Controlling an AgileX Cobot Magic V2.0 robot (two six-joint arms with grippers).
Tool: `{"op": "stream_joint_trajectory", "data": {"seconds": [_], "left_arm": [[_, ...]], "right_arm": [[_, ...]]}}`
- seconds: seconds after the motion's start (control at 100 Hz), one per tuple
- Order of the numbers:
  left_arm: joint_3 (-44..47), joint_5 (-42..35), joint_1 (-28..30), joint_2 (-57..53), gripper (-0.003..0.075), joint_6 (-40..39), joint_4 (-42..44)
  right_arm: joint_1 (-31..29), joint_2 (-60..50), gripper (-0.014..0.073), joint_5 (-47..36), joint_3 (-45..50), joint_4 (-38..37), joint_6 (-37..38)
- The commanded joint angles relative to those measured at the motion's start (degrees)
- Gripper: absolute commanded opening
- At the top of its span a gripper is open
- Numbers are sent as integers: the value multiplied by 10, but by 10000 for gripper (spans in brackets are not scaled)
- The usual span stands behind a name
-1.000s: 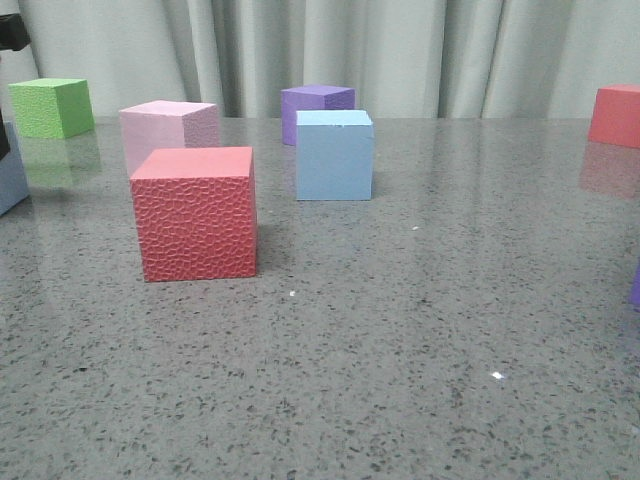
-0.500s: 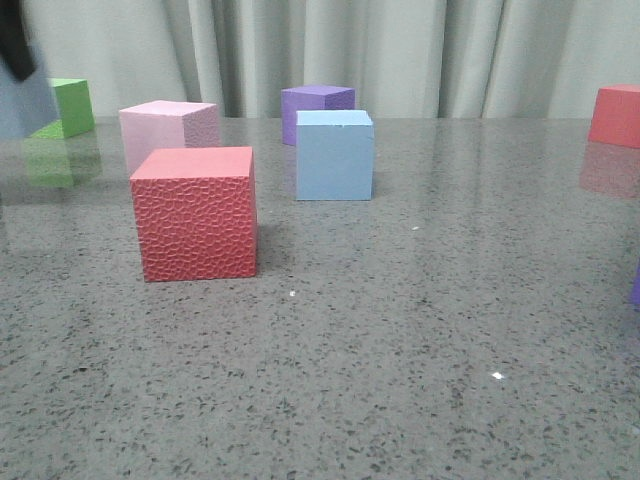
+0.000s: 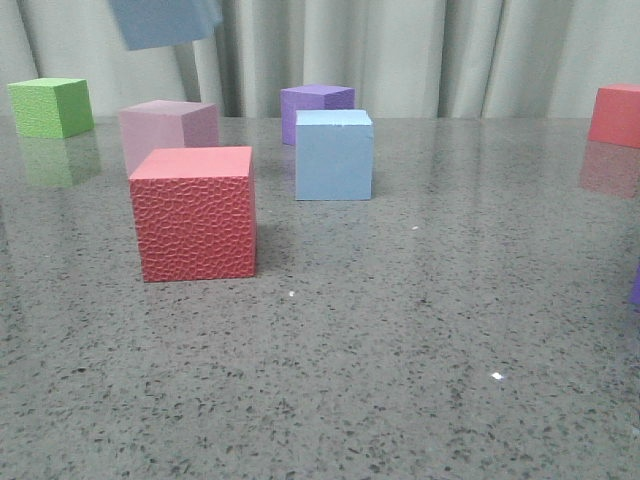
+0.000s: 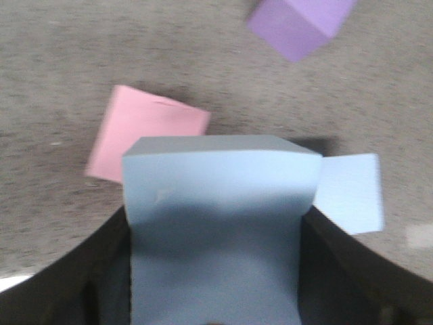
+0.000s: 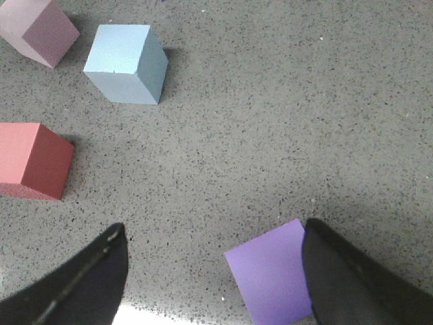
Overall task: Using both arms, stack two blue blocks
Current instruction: 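Lift the light blue cube and carry it above the placed blue cube, then lower the held cube onto the blue cube and open the left gripper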
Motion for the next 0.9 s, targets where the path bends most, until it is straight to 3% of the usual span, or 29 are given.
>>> {"op": "stream_joint_trajectory", "data": {"seconds": [0.0,0.48,0.89], "left_arm": [[-42,8,-25,-8,106,-23,-19],[-96,3,-105,61,106,-59,-38],[-96,-5,-110,76,106,-64,-40]], "right_arm": [[-1,-6,535,-40,-13,-11,-5],[-1,-6,535,-43,-13,-11,-5],[-1,-6,535,-43,-13,-11,-5]]}}
